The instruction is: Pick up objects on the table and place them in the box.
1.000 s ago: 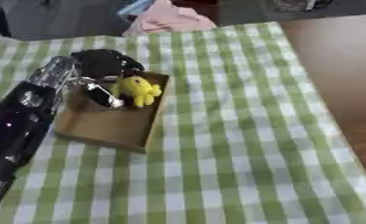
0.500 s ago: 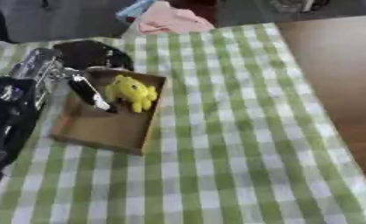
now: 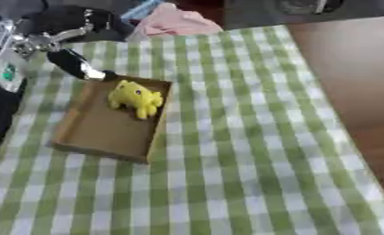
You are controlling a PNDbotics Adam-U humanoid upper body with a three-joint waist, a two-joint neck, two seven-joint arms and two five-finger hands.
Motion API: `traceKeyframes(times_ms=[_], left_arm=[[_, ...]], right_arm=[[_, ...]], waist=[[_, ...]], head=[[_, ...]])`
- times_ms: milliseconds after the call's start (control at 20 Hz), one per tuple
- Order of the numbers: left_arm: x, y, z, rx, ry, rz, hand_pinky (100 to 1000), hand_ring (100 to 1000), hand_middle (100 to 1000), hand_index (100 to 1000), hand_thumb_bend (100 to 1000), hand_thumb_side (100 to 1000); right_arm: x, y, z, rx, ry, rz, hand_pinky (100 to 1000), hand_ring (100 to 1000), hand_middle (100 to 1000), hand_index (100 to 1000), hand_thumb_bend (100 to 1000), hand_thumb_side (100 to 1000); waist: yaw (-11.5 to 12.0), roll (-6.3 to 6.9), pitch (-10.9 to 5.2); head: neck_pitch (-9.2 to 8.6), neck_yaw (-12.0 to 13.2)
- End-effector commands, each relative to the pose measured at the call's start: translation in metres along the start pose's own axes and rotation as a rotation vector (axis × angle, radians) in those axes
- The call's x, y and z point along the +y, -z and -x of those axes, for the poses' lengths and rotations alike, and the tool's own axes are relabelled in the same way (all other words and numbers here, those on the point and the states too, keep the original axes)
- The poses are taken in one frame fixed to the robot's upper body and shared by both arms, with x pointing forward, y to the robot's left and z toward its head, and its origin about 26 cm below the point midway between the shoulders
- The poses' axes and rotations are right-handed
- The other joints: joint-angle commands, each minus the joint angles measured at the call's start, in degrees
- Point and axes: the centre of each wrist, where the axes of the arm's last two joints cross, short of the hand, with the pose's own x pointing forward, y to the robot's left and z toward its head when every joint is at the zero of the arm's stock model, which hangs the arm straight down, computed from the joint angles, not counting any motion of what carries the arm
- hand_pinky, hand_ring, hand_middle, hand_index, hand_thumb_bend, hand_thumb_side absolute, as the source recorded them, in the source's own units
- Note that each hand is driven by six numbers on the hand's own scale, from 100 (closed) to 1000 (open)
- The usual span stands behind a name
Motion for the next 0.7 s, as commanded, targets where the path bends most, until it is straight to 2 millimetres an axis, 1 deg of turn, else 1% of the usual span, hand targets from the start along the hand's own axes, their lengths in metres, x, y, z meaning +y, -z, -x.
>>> traceKeyframes(times_ms=[50,200,250,300,450,550,700], left_arm=[[0.035,-0.01,0.002,-0.052,0.049,0.012,607,813,810,867,433,624],[0.04,-0.012,-0.001,-0.053,0.033,0.01,607,813,810,867,433,624],[0.041,-0.012,-0.002,-0.053,0.03,0.008,513,766,790,846,234,563],[0.047,-0.011,-0.004,-0.056,0.022,-0.028,502,758,786,842,215,564],[0.057,-0.025,-0.005,-0.032,-0.022,-0.175,475,721,763,819,194,538],[0.059,-0.04,-0.004,-0.01,-0.049,-0.273,475,709,756,812,198,529],[0.055,-0.067,-0.001,0.038,-0.094,-0.399,486,703,749,805,224,517]], right_arm=[[-0.005,0.006,-0.009,-0.035,-0.017,-0.002,708,638,552,869,100,669],[-0.005,0.006,-0.009,-0.035,-0.018,-0.001,708,638,552,869,100,669],[-0.005,0.006,-0.009,-0.035,-0.018,0.0,708,638,553,868,100,668],[-0.006,0.006,-0.01,-0.039,-0.022,0.01,709,639,554,868,100,667],[-0.01,0.008,-0.012,-0.052,-0.036,0.03,709,639,555,868,100,665],[-0.011,0.009,-0.014,-0.06,-0.044,0.038,709,640,556,867,100,664],[-0.013,0.011,-0.017,-0.077,-0.054,0.05,710,642,558,867,100,662]], waist=[[0.0,-0.23,-1.27],[0.0,-0.22,-1.27],[0.1,-0.28,-1.28],[0.4,-0.54,-1.26],[0.8,-0.83,-1.1],[0.9,-0.91,-0.99],[1.1,-1.13,-0.8]], head=[[0.35,-0.1],[0.35,-0.2],[0.42,-0.2],[0.6,-0.6],[0.7,-1.1],[0.7,-1.1],[0.61,-1.3]])
